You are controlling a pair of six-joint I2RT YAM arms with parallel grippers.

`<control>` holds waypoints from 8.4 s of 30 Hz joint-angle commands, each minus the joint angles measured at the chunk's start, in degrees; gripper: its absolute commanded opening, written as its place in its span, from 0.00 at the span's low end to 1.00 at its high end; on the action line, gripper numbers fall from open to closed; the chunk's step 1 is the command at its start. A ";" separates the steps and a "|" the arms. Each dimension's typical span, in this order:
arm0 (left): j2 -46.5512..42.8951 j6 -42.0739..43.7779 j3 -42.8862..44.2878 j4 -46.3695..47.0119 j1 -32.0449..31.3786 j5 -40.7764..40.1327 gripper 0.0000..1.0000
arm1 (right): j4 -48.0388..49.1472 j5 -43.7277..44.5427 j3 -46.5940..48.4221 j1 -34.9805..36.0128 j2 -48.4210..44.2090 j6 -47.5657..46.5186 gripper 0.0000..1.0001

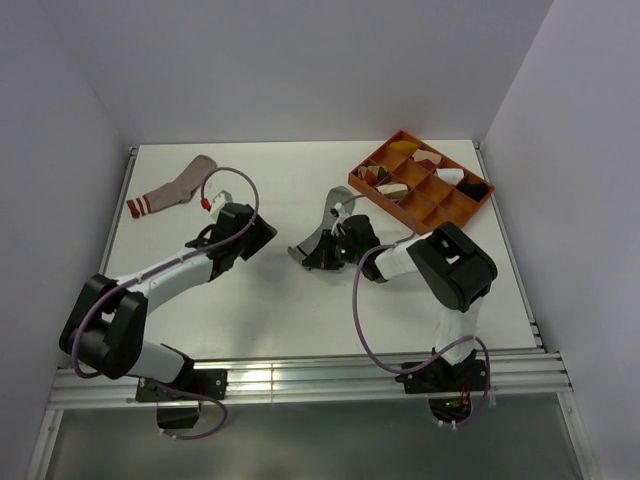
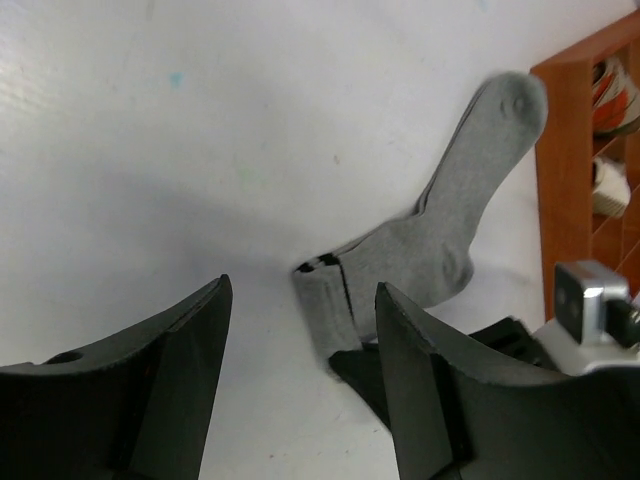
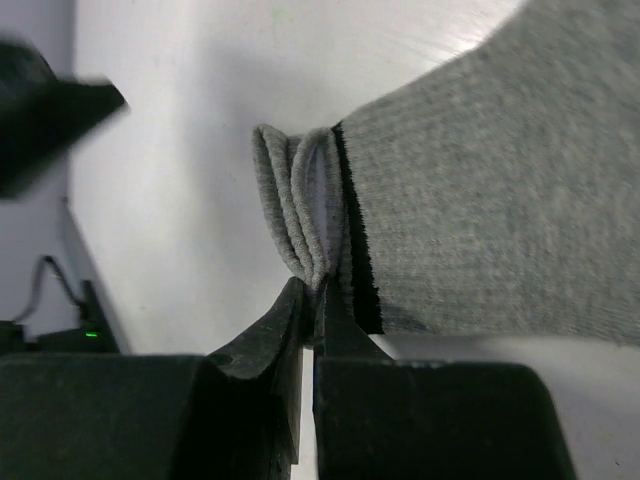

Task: Roll the socks
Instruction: Roll the sock at the center of the board.

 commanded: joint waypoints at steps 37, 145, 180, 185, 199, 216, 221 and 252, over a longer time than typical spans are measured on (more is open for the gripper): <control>14.39 -2.25 0.23 12.33 -9.14 1.14 0.45 | 15.31 -12.54 -2.93 -6.16 9.63 24.91 0.00; 2.71 -7.34 1.91 4.76 -1.23 6.50 0.55 | -9.86 19.30 0.43 11.78 -6.01 -7.81 0.00; 15.36 -6.82 0.76 8.46 -8.44 4.13 0.41 | 19.70 -9.73 -8.55 -3.17 8.40 28.25 0.00; 16.15 -6.29 1.28 7.06 -8.44 3.87 0.22 | 18.12 -9.46 -7.94 -3.17 8.05 26.93 0.00; 24.23 7.84 23.07 -23.42 -9.50 -7.63 0.00 | -8.15 2.92 -1.87 -3.08 -9.61 6.54 0.27; 32.68 16.38 35.21 -35.92 -9.76 -6.42 0.00 | 6.58 21.64 -5.73 8.25 -12.78 -11.74 0.43; 33.47 17.00 36.35 -36.80 -9.76 -5.36 0.00 | 9.68 24.46 -6.26 11.06 -11.03 -16.75 0.48; 35.58 18.06 36.62 -35.05 -9.67 0.62 0.00 | 10.12 38.61 0.94 19.68 0.14 -28.01 0.50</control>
